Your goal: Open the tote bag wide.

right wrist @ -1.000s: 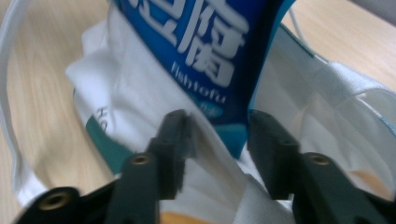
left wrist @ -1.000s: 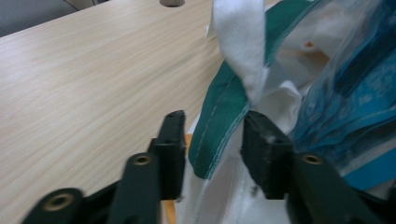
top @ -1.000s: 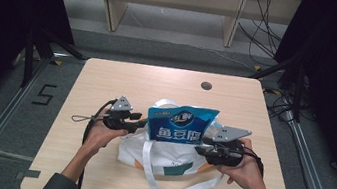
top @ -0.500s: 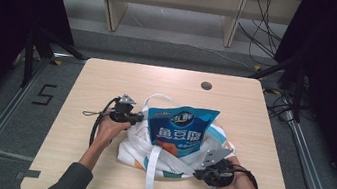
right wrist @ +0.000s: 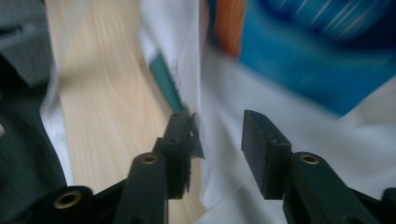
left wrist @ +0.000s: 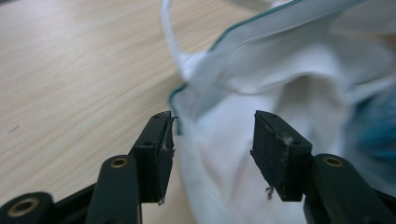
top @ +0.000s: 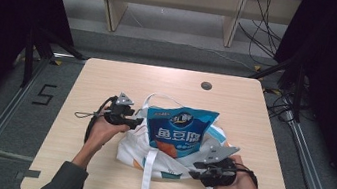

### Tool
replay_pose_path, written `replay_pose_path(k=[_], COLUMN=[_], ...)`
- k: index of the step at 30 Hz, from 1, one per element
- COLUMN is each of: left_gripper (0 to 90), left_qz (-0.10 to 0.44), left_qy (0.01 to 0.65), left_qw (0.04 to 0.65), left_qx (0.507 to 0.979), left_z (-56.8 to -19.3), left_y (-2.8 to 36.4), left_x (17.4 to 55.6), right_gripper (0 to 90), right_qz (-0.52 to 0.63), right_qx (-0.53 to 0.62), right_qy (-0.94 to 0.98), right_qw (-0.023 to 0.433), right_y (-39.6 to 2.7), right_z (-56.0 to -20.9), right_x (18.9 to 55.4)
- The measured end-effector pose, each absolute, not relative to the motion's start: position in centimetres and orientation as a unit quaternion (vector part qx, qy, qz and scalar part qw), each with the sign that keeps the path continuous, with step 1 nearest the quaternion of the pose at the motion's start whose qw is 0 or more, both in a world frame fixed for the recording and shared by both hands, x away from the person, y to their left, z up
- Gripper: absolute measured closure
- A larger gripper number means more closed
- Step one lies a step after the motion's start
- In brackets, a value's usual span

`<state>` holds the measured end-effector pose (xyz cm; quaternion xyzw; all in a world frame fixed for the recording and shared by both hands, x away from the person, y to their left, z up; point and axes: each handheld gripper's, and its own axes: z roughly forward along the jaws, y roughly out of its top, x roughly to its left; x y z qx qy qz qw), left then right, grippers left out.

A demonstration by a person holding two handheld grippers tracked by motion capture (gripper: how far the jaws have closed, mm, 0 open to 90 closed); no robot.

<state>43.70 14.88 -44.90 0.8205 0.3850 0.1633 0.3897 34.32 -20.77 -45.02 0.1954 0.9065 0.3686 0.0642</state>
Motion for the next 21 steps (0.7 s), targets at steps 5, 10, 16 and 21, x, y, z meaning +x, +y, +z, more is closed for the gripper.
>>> replay_pose_path(k=[5, 10, 16, 21], left_gripper=[56.5, 75.0, 80.8, 83.7], left_qz=[0.146, 0.135, 0.101, 0.102], left_qy=[0.378, 0.362, 0.342, 0.299], left_qw=[0.424, 0.440, 0.431, 0.389], left_qx=[0.810, 0.811, 0.829, 0.866], left_z=[-44.4, -45.1, -46.1, -47.2], left_y=[14.0, 13.3, 12.3, 11.7], left_x=[41.9, 41.1, 39.1, 35.8], right_gripper=[60.1, 60.1, 58.1, 82.9], right_qz=[0.428, 0.426, 0.382, 0.363], right_qx=[0.245, 0.271, 0.291, 0.287], right_qy=[0.856, 0.834, 0.848, 0.848], right_qw=[0.153, 0.220, 0.224, 0.258], right_y=[-23.2, -25.1, -24.6, -23.2], right_z=[-40.7, -39.2, -40.8, -41.2], right_x=[34.8, 35.8, 38.7, 40.7])
